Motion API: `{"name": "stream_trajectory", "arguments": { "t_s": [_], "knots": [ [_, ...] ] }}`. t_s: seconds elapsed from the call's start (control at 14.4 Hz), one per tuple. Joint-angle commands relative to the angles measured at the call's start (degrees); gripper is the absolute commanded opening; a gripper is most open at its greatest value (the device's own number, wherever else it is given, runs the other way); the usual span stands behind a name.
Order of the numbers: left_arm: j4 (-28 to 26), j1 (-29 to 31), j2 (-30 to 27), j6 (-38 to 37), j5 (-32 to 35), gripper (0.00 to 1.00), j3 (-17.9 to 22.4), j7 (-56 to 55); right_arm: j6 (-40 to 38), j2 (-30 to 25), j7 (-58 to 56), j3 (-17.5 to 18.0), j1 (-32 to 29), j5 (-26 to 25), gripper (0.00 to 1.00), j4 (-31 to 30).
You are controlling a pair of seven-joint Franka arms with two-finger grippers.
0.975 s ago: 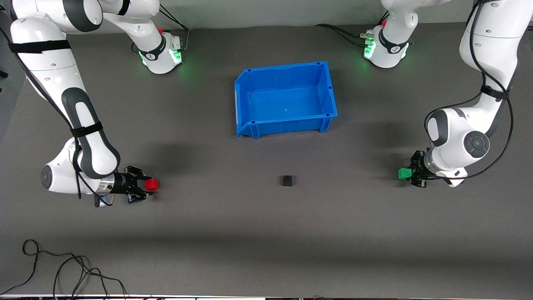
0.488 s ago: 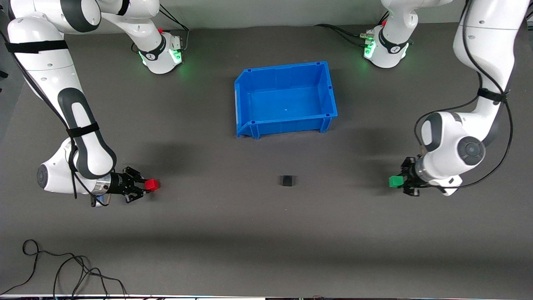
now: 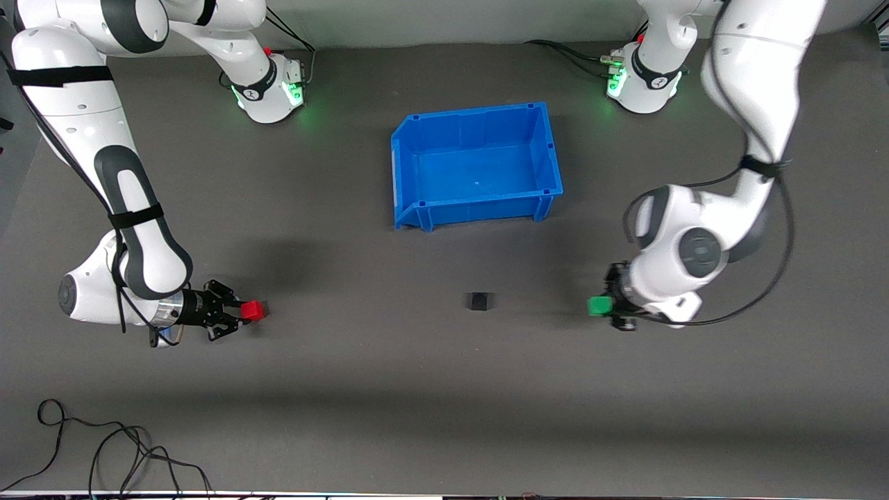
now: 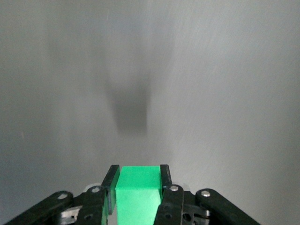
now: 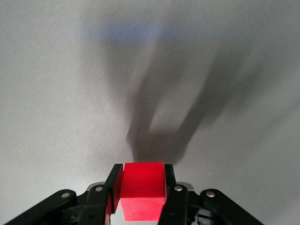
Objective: Attach green and red cubes to black cube
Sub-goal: 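Carry the red cube and green cube toward the black cube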
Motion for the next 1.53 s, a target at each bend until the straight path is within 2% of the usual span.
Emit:
{"name": "stream_trajectory", "arguments": {
  "t_s": [0.0, 0.28, 0.42, 0.77, 1.04, 1.46],
  "knots": [
    [6.76, -4.95, 5.65, -0.6, -0.62, 0.05, 0.82, -5.29, -3.67, -0.85, 4.79, 0.5, 1.21, 1.03, 0.0, 3.12],
    [7.47, -9.35, 6.88, 1.68, -0.8, 0.05, 0.82, -9.15, -3.42, -0.85, 15.32, 0.59, 8.05, 1.46, 0.0, 6.54],
    [7.47, -10.5, 7.59, 3.35, -0.71, 0.05, 0.82, -10.13, -2.89, -0.41, 20.78, 0.41, 12.79, 4.0, 0.0, 8.83],
    [7.47, -13.4, 9.26, 7.04, -0.71, 0.05, 0.82, -10.83, 8.69, 2.22, 38.61, 0.41, 25.28, 4.37, 0.0, 11.73],
    [7.55, -14.81, 10.14, 9.24, -0.8, 0.05, 0.82, -11.01, 15.55, 5.73, 49.6, 0.41, 32.93, 3.75, 0.0, 14.28],
    [9.4, -15.95, 12.6, 9.25, -0.27, 0.05, 0.91, -12.51, 21.63, 10.92, 55.08, 0.32, 39.62, 3.66, 0.0, 16.04]
  ]
}}
